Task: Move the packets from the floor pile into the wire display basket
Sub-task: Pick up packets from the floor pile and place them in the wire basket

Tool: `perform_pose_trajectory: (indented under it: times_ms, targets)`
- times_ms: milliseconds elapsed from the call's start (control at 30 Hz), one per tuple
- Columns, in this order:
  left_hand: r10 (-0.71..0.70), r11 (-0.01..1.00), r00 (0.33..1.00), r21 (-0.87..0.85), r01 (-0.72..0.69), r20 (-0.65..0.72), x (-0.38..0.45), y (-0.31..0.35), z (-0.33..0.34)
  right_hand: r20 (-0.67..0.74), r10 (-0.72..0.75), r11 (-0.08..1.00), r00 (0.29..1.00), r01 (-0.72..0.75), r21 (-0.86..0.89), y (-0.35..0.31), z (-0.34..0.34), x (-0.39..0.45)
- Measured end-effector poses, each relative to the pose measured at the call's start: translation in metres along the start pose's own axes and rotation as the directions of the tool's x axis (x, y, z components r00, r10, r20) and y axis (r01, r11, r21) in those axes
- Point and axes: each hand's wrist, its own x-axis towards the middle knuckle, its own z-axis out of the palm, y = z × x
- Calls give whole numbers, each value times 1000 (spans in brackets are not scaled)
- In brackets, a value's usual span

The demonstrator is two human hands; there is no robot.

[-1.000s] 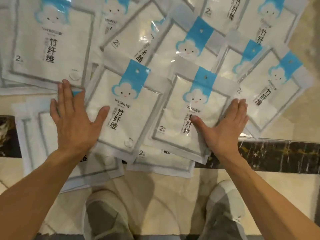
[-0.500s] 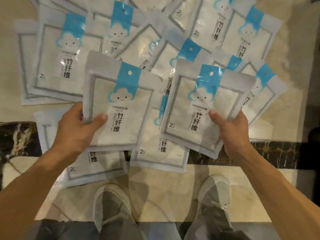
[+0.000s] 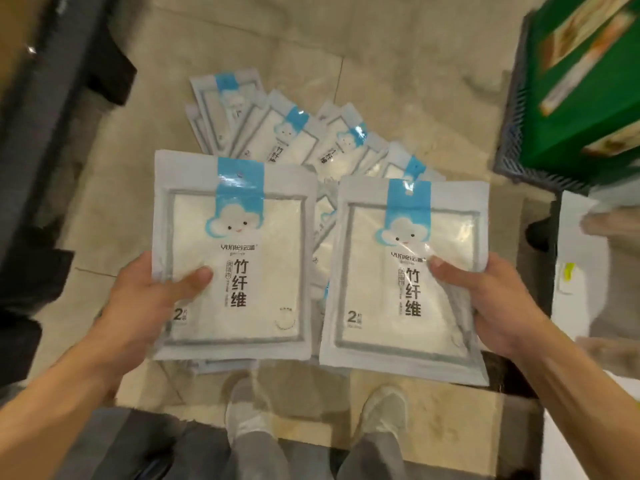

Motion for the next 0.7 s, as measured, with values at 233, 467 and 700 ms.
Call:
perform_pose_trajectory:
  times_ms: [233,467,700]
  targets:
    - [84,985,996,-147,-87,-25,-125,174,-65,133,-86,993,987,97,-74,-191,52,-132]
    - [190,956,971,-197,-217,-148,-268,310,-183,259,-228,963,939,256,-79,-347,122,-288]
    - [258,897,892,-250,-363,-371,-421,376,-284,474,-353,903,807,426,-53,-433,193,-436]
